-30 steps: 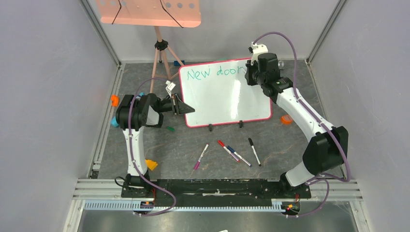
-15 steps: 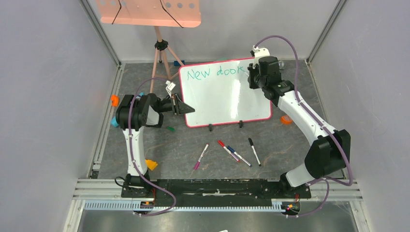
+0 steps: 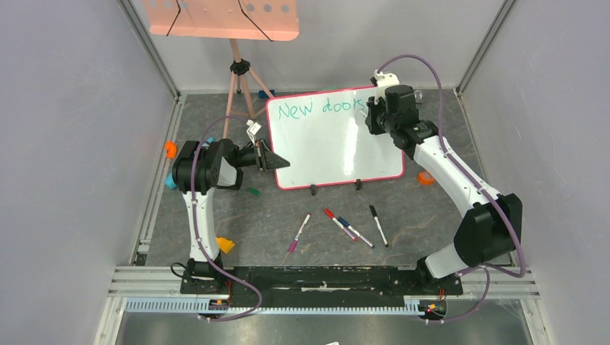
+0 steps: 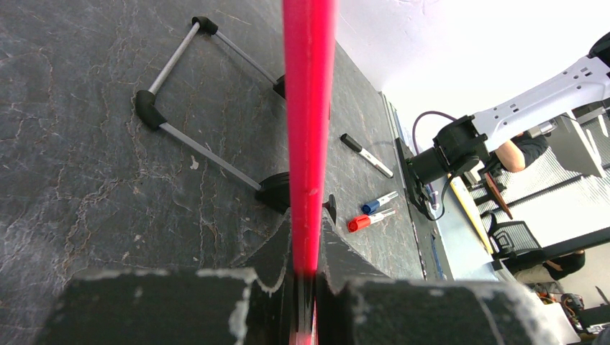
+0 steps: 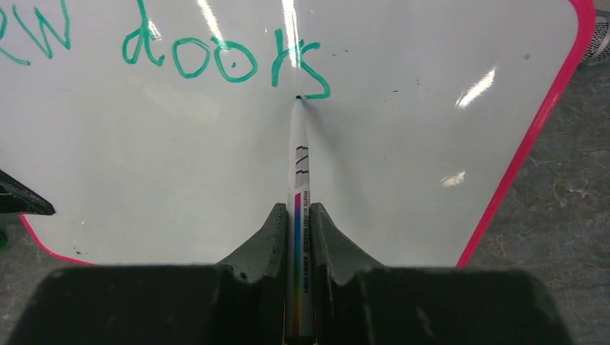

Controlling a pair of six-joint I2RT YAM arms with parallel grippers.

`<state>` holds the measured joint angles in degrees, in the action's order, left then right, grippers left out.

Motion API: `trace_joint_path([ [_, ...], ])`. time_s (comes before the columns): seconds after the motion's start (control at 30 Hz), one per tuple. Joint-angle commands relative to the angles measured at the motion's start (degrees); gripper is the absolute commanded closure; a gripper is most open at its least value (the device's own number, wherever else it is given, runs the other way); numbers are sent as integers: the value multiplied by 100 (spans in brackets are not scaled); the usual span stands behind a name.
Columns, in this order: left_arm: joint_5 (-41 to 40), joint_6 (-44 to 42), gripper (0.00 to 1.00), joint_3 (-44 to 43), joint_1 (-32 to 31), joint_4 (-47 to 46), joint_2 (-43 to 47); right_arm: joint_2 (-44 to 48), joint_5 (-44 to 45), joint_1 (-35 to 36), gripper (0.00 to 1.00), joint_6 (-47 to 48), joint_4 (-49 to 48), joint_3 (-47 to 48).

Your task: Write a sentence on the whiteboard

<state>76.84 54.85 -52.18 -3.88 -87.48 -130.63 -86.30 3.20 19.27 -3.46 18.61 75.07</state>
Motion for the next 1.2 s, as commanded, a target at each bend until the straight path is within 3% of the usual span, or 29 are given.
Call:
trace_joint_path([
  [0.0,-571,-272,98,-35,124,-173,-289,6,-526,-2,100,-118,-95,163],
  [0.43,-581,-299,98,-46,107,-173,-301,987,-1069,284,100,-522,-851,-929],
  [0.67,-591,-307,98,-38,103,-173,-298,806,-356,1560,100,-356,-780,-836],
  [0.93,-598,-317,98,-40,95,-173,-305,33,1386,2936,100,-349,-370,-183],
  [1.17,-591,-308,98,-38,93,-173,-301,-864,1660,3236,100,-170,-21,826],
])
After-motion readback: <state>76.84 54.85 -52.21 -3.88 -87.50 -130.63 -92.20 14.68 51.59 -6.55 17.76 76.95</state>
